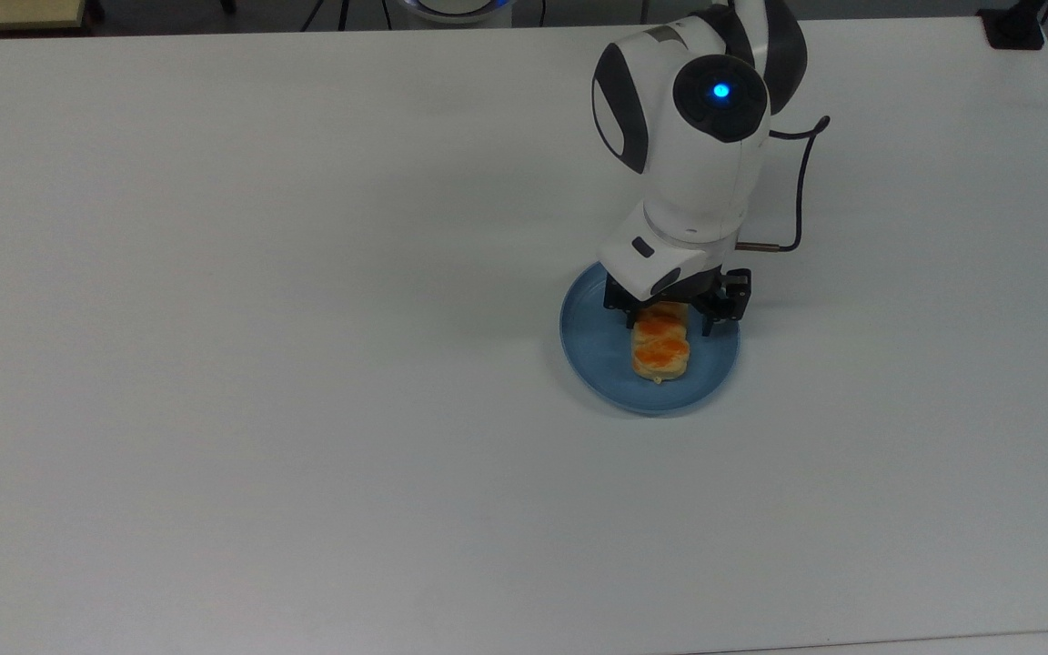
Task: Put the bread on the table
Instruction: 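Close the gripper on the bread roll and lift it off the plate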
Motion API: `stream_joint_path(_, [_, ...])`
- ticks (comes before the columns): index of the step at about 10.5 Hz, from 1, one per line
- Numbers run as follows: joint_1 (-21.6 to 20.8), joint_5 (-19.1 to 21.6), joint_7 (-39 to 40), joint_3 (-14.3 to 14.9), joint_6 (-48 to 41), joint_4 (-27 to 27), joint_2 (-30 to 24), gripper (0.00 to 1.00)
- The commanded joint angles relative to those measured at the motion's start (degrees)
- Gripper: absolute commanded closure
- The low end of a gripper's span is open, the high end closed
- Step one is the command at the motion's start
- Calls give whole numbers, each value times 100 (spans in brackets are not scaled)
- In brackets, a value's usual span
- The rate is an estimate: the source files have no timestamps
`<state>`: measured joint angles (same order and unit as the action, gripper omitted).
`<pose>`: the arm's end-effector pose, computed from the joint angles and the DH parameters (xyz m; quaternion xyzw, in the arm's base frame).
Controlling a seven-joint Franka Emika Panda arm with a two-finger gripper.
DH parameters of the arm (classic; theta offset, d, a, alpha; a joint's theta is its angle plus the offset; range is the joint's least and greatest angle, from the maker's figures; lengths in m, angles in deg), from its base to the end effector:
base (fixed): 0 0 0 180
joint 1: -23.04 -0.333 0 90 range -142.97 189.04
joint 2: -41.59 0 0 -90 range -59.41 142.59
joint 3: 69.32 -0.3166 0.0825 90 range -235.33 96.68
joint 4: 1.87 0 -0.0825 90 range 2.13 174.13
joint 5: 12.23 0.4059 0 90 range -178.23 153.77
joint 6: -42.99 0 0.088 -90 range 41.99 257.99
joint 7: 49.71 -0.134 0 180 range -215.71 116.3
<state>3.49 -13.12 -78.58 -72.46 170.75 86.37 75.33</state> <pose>0.6791 0.2774 0.2815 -0.9972 0.0548 -0.0421 0.0299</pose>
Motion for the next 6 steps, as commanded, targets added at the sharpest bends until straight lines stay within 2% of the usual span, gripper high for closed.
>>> stream_joint_path(1, [-41, -279, 47, 76, 65, -70, 37, 67])
stream_joint_path(3, [3, -272, 485, 146, -180, -70, -278, 67])
stream_joint_path(6, [494, -289, 1583, 155, -1032, -70, -640, 66])
